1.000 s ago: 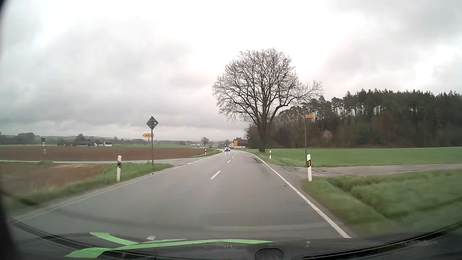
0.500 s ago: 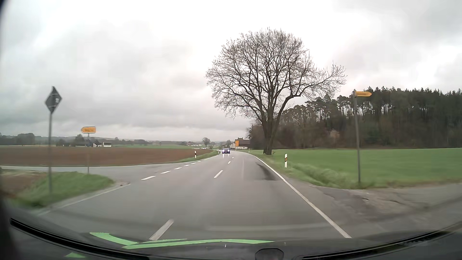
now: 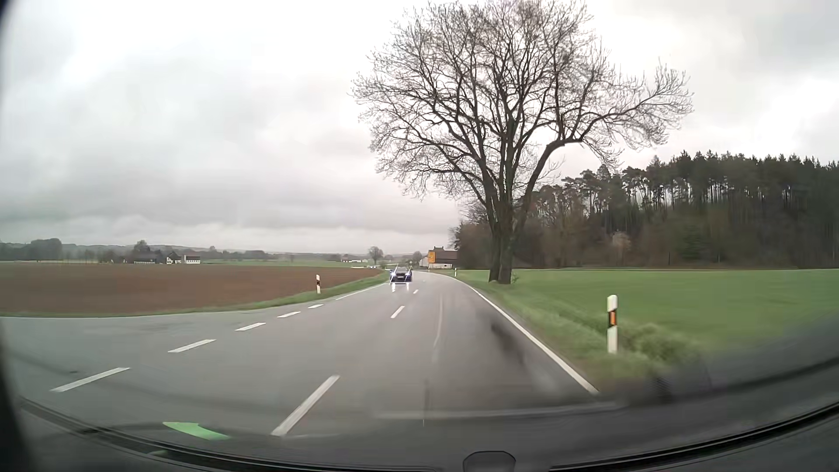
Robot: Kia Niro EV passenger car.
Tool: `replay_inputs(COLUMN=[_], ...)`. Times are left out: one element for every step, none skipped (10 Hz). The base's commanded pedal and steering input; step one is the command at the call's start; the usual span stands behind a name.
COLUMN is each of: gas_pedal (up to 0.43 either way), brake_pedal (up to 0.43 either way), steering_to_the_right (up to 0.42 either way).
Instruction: Follow the waypoints while adhering to traffic rules and regulations
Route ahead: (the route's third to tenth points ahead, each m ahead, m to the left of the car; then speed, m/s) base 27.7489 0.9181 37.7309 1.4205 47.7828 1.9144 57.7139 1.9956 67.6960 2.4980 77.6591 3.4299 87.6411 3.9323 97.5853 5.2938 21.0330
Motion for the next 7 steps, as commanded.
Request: replay_inputs(gas_pedal=[0.067,0.059,0.047,0.047,0.047,0.067,0.087], brake_pedal=[0.0,0.0,0.0,0.0,0.0,0.0,0.0], steering_to_the_right=[-0.003,-0.003,-0.003,-0.003,-0.003,-0.004,-0.003])
